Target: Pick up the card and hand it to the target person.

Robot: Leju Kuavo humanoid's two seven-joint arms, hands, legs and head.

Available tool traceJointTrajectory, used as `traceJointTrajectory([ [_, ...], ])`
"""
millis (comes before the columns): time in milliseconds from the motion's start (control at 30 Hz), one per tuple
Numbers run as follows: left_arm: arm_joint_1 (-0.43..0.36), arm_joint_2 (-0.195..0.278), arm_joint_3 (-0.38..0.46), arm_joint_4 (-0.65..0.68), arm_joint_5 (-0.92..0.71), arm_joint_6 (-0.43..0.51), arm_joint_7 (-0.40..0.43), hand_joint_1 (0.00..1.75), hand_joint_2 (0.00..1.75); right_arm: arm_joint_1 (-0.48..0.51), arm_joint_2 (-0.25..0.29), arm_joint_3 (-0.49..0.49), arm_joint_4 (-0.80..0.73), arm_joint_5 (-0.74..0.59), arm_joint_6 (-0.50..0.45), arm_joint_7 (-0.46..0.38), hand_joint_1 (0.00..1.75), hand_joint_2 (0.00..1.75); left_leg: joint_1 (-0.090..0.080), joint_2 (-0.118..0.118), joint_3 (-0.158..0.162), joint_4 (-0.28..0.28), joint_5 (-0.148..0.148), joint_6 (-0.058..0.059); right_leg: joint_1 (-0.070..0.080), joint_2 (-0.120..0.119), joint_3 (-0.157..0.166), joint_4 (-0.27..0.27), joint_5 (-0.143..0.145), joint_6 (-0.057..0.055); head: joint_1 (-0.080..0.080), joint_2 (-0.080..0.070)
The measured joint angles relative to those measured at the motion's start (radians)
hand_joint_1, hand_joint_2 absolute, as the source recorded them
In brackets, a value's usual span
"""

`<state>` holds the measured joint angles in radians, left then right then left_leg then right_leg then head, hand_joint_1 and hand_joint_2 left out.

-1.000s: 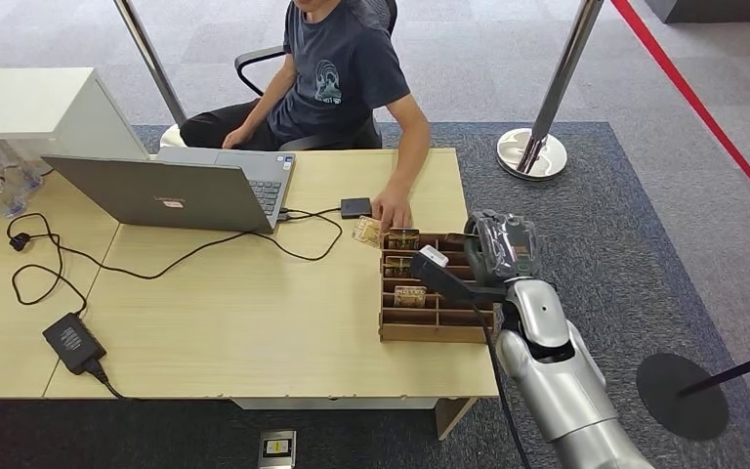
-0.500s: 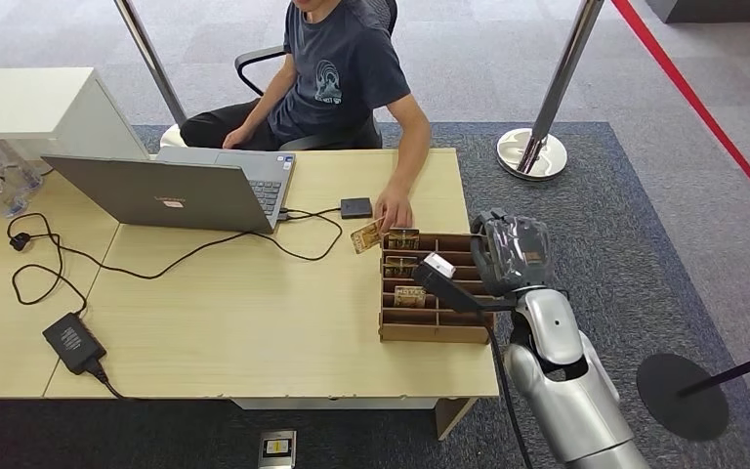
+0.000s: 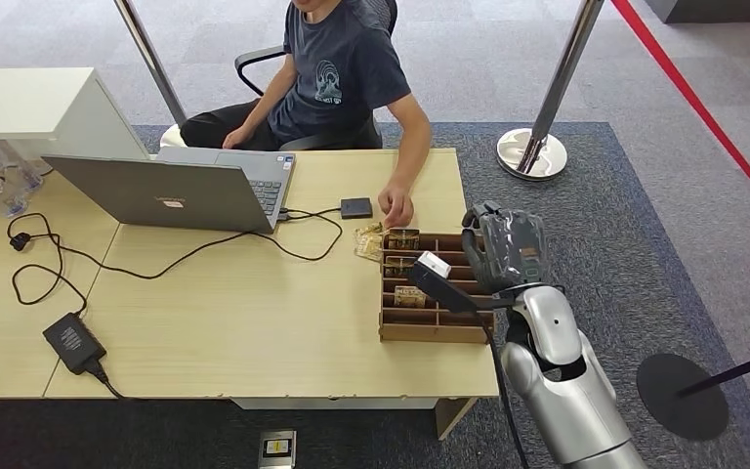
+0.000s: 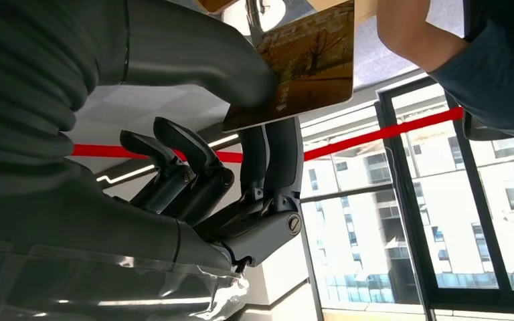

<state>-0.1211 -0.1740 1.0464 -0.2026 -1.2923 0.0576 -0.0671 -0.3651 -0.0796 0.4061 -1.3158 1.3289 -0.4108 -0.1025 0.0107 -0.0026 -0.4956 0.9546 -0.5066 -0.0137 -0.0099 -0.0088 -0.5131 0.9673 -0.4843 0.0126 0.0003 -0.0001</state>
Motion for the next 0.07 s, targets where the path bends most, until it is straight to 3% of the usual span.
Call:
traceJointTrajectory([
  [67,0.001,0.0,0.0,0.0,0.001,0.001,0.0,0.0,0.0,-0.006,0.004,0.005,0.006,-0.001,-0.011,-0.006,1.75,1.75,0.0,0.0,0.0,0.0,0.0,0.0,0.0,0.0,0.0,0.0,0.0,0.0,0.0,0.0],
])
